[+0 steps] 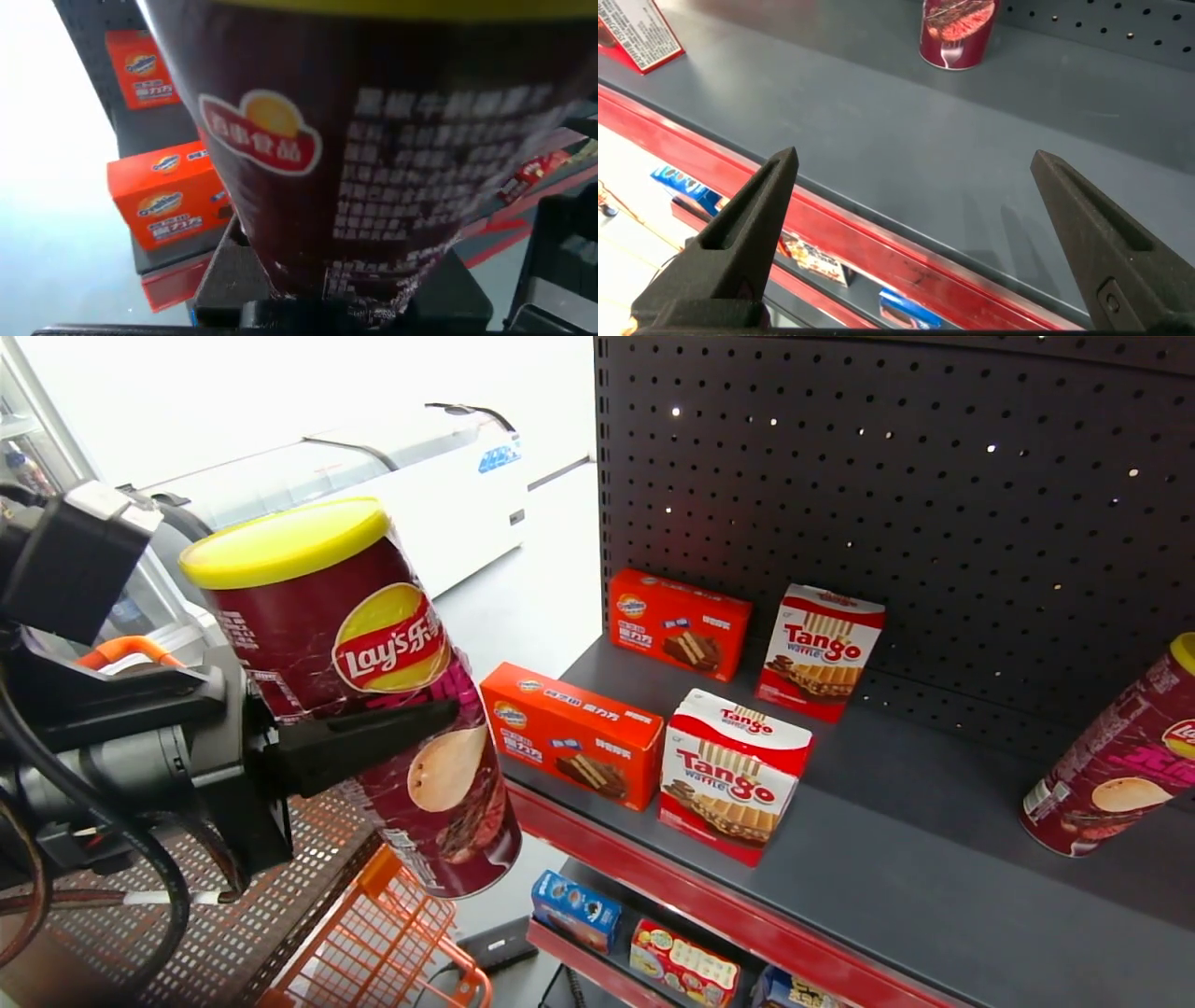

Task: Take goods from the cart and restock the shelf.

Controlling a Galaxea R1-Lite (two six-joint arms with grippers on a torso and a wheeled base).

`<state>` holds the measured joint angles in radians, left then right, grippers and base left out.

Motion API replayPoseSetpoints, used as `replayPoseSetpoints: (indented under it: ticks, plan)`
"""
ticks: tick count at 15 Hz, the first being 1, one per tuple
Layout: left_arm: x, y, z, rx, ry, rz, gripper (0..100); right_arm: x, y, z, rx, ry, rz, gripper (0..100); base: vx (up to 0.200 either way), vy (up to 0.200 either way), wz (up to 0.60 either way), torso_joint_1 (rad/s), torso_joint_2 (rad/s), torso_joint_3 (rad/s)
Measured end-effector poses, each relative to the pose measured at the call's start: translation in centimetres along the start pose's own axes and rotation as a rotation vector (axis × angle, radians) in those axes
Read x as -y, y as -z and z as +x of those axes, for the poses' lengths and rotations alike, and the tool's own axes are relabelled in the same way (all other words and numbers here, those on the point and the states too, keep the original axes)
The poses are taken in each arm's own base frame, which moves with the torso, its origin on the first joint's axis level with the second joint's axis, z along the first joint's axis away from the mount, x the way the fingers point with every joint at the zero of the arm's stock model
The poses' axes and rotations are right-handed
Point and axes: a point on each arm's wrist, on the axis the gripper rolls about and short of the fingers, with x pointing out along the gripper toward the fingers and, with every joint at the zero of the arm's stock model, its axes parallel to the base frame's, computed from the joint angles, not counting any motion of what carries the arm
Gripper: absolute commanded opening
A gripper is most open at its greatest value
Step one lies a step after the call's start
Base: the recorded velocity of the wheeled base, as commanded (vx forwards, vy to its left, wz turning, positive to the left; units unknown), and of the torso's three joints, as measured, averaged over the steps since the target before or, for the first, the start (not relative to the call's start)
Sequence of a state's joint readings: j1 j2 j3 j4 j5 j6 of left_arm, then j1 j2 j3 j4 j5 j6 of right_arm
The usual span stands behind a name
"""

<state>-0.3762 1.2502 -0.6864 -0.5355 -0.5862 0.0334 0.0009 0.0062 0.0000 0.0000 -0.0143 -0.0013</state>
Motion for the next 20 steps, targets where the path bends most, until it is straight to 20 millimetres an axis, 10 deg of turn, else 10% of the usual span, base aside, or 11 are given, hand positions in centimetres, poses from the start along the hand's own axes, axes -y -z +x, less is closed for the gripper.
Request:
replayPoseSetpoints:
  ticks: [20]
  plan:
    - [1.6, -1.6, 1.1, 0.047, 0.161, 0.024, 0, 0.0, 0.0, 0.0, 0.0, 0.001, 0.003, 100, 0.0, 0.0, -0.42, 0.001, 0.0, 0.002]
